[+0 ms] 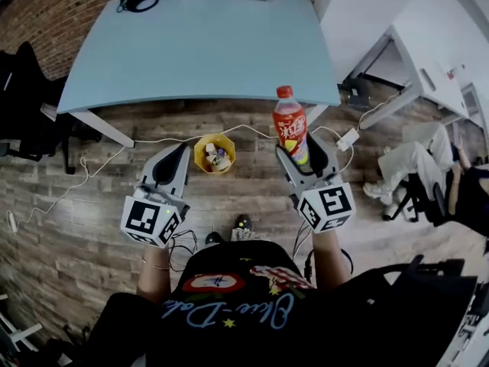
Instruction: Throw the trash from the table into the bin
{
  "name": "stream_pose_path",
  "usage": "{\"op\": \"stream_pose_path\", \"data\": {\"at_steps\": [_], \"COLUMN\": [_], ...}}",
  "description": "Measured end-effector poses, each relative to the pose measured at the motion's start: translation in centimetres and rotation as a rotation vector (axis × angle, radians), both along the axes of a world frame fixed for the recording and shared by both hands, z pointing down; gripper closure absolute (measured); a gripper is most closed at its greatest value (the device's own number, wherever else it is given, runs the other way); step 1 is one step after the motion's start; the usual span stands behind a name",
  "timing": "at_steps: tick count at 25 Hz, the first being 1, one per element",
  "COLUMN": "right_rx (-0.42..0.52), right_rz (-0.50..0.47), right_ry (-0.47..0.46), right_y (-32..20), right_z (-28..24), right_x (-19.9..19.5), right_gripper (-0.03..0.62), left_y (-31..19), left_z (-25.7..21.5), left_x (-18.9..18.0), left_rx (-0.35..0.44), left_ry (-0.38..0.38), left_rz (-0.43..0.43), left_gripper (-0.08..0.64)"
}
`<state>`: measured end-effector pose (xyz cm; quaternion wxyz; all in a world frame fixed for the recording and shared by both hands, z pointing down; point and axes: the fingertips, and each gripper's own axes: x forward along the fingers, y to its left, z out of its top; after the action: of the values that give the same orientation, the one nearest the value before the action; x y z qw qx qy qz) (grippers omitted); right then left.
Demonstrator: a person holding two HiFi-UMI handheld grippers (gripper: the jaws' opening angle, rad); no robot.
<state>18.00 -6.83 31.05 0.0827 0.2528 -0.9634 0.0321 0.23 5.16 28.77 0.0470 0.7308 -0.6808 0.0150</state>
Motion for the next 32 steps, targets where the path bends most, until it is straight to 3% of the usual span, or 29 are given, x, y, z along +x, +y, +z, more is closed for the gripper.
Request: {"op": "stream_pose_path", "data": {"at_steps": [9, 20, 26, 32], "right_rx": [-0.032, 0.0, 0.016, 0.013], "right_rz": [-0.019, -0.003, -0.074, -0.178], "right_ry": [-0.065, -0.119, -0.146, -0.152], "right_y": [6.5, 10.8, 9.4, 5.8], "right_z": [-0.6, -2.9, -3.7, -4.1], "right_x": [-2.6, -1.6, -2.3, -1.0], "right_gripper": [0.305, 0.307, 0.307, 0.307], "left_y": [7.1, 9.6, 9.3, 7.0], "left_z": [0.6, 0.6, 0.5, 0.8], "left_x": [-2.3, -1.2, -0.2, 2.0], "left_rx": [-0.047, 0.003, -0.021, -0.019], "left_ry": [0.001, 0.0, -0.018, -0.005], "left_rz": [-0.021, 0.027, -0.004, -0.102], "left_gripper": [0.552, 0.552, 0.552, 0.552]}}
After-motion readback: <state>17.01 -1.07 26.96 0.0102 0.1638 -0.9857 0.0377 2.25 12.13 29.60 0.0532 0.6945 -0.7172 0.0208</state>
